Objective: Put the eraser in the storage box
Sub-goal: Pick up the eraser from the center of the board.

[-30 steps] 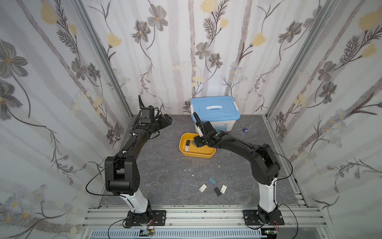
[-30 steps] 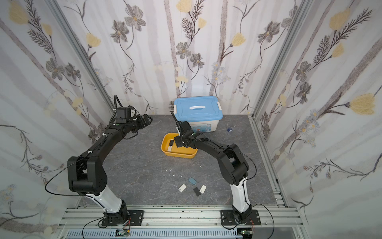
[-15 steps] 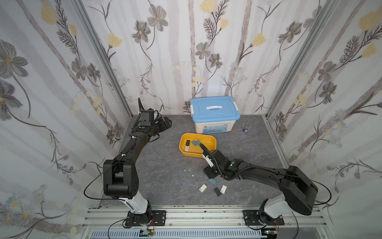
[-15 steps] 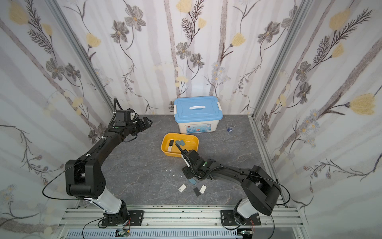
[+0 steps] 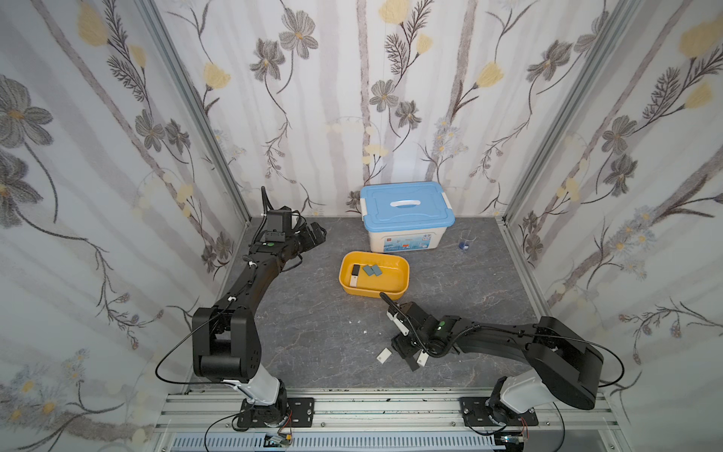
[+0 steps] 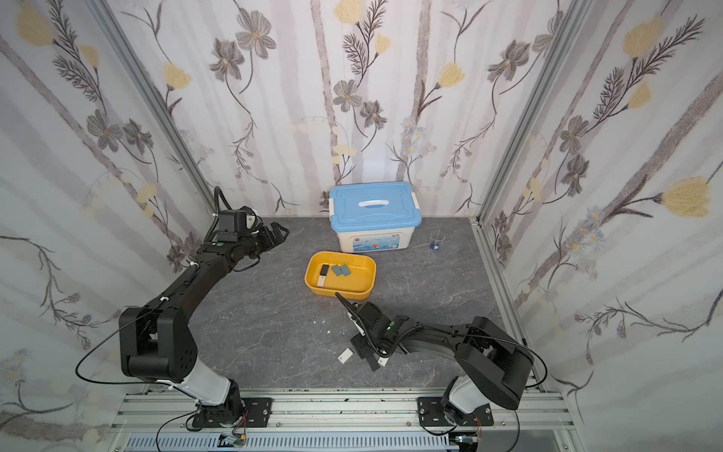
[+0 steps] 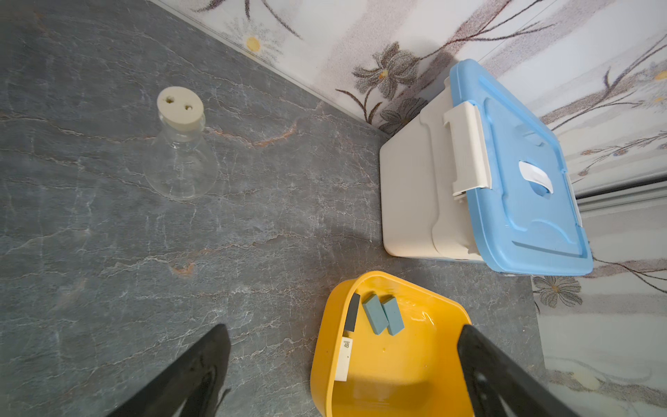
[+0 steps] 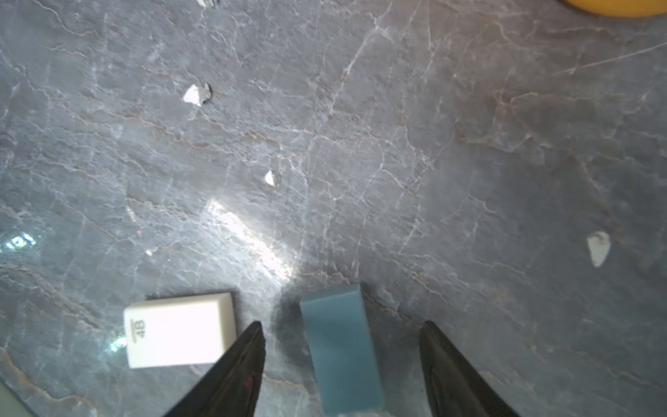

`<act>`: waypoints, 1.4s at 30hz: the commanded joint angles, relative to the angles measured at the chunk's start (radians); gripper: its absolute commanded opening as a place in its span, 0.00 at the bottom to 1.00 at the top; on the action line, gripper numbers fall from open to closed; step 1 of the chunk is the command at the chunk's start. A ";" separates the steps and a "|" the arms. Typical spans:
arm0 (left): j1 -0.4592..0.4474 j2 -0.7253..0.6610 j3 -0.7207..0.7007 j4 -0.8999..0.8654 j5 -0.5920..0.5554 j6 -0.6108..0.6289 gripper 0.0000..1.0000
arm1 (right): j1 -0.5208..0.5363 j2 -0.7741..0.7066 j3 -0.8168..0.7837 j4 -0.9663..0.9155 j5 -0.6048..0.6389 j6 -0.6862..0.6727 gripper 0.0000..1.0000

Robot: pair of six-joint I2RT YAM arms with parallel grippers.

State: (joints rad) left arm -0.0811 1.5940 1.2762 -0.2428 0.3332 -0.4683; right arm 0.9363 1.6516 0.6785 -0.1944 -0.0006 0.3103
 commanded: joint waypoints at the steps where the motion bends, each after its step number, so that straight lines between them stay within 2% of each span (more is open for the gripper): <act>1: 0.000 -0.008 -0.002 0.021 0.000 0.002 1.00 | 0.003 0.004 -0.002 0.023 -0.018 0.037 0.69; 4: 0.000 -0.009 -0.002 0.021 -0.002 0.004 1.00 | 0.004 0.016 -0.002 0.024 -0.021 0.042 0.66; 7: 0.000 -0.008 -0.001 0.022 -0.002 0.005 1.00 | 0.007 0.017 -0.001 0.018 -0.024 0.046 0.52; 12: 0.000 -0.008 -0.002 0.020 -0.005 0.008 1.00 | 0.009 0.010 0.001 -0.009 -0.011 0.061 0.39; 19: 0.001 -0.009 -0.002 0.020 -0.005 0.008 1.00 | 0.024 0.003 0.027 -0.055 0.044 0.075 0.29; 24: 0.000 -0.013 -0.003 0.021 -0.005 0.007 1.00 | 0.024 -0.035 0.052 -0.067 0.091 0.089 0.27; 29: 0.000 -0.013 -0.003 0.022 -0.005 0.007 1.00 | 0.017 -0.050 0.151 -0.096 0.164 0.093 0.27; 33: 0.000 -0.009 0.001 0.026 -0.002 0.005 1.00 | -0.032 -0.049 0.245 -0.092 0.174 0.076 0.28; 42: 0.000 0.012 0.038 0.021 0.000 0.005 1.00 | -0.169 0.140 0.545 -0.063 0.152 -0.030 0.29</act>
State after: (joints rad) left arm -0.0811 1.5993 1.3010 -0.2420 0.3325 -0.4679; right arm 0.7933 1.7477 1.1687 -0.3038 0.1532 0.3248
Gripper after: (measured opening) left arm 0.997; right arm 0.286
